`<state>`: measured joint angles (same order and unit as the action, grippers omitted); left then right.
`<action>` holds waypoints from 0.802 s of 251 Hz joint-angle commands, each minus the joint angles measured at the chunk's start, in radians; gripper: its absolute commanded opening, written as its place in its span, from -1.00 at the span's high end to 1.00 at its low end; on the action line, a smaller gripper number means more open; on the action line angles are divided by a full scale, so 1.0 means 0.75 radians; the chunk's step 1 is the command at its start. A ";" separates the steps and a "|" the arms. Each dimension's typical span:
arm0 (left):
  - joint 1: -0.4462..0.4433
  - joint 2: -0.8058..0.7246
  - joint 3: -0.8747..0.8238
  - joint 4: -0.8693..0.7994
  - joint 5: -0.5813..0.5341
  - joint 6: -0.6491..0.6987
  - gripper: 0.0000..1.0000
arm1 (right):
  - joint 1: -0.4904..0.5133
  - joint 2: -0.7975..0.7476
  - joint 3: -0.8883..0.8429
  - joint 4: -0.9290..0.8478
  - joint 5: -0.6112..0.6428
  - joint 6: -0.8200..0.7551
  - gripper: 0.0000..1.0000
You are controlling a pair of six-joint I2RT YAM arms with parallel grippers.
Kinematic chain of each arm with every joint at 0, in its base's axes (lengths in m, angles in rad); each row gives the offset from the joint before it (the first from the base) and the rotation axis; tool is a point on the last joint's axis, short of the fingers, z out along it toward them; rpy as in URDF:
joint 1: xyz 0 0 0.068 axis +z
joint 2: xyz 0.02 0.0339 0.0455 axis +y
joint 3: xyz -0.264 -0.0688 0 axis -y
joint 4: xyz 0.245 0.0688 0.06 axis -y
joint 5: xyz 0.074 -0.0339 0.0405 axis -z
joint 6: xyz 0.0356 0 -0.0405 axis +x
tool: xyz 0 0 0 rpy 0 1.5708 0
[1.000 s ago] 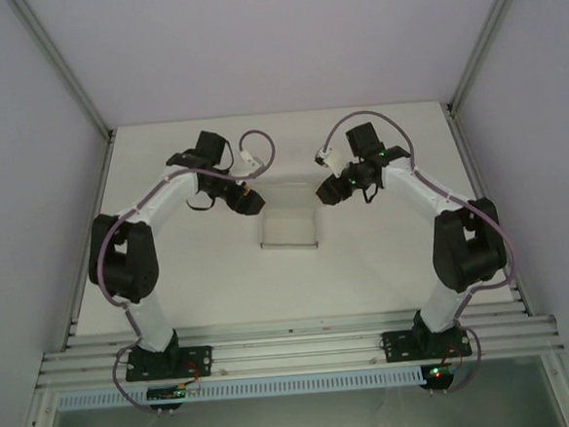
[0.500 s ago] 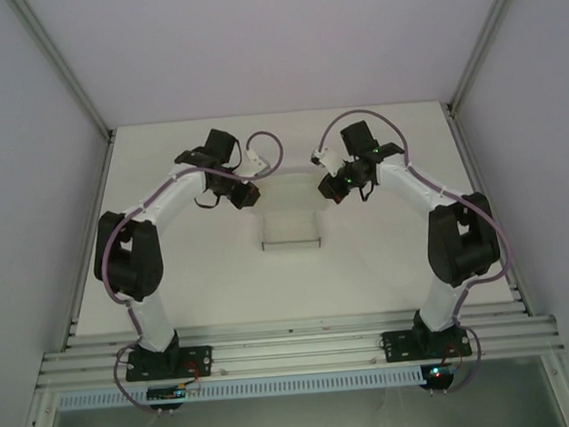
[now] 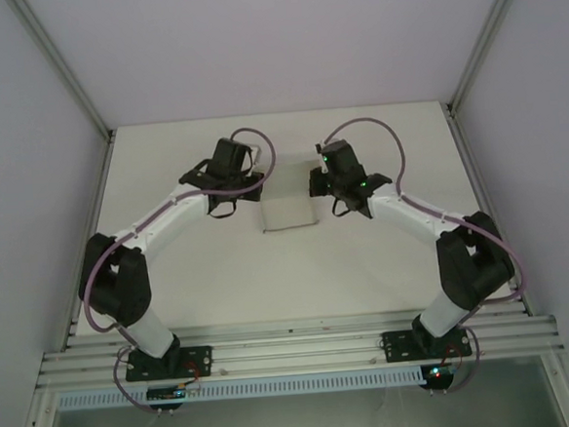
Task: Assemble paper box
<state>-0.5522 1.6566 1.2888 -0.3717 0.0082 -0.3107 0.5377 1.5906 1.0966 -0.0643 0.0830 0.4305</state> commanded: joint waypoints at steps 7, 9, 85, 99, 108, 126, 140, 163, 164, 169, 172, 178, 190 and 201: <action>0.003 -0.016 -0.043 0.251 -0.184 -0.364 1.00 | 0.030 0.029 -0.032 0.282 0.120 0.354 1.00; 0.002 -0.015 -0.047 0.258 -0.193 -0.370 1.00 | 0.031 0.032 -0.033 0.292 0.111 0.353 1.00; -0.015 0.077 -0.194 0.657 -0.134 -0.371 1.00 | 0.120 0.155 -0.128 0.474 0.160 0.188 1.00; -0.020 0.080 -0.256 0.738 -0.128 -0.334 1.00 | 0.120 0.173 -0.167 0.557 0.168 0.160 1.00; -0.024 0.077 -0.293 0.775 -0.127 -0.321 1.00 | 0.122 0.181 -0.185 0.584 0.171 0.157 1.00; -0.026 0.073 -0.345 0.808 -0.127 -0.300 1.00 | 0.127 0.192 -0.216 0.644 0.169 0.107 1.00; -0.024 0.068 -0.381 0.826 -0.122 -0.287 1.00 | 0.134 0.195 -0.234 0.649 0.168 0.088 1.00; -0.037 0.051 -0.439 0.870 -0.098 -0.259 1.00 | 0.154 0.173 -0.295 0.667 0.198 0.050 1.00; -0.039 0.050 -0.443 0.874 -0.098 -0.257 1.00 | 0.155 0.171 -0.299 0.670 0.200 0.047 1.00; -0.045 0.044 -0.462 0.893 -0.100 -0.253 1.00 | 0.163 0.164 -0.319 0.685 0.217 0.036 1.00; -0.049 0.040 -0.473 0.906 -0.101 -0.248 0.98 | 0.166 0.159 -0.331 0.694 0.228 0.028 1.00; -0.058 0.034 -0.497 0.937 -0.091 -0.231 0.92 | 0.175 0.147 -0.354 0.711 0.242 0.015 1.00; -0.078 0.018 -0.541 0.983 -0.078 -0.192 0.84 | 0.185 0.123 -0.398 0.744 0.257 -0.006 1.00; -0.100 0.003 -0.580 1.016 -0.080 -0.156 0.71 | 0.194 0.099 -0.438 0.774 0.292 -0.013 1.00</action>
<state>-0.5690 1.6981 0.9226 0.2729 -0.1280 -0.4950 0.6502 1.7035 0.8497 0.4606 0.2676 0.4694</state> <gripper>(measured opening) 0.080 0.058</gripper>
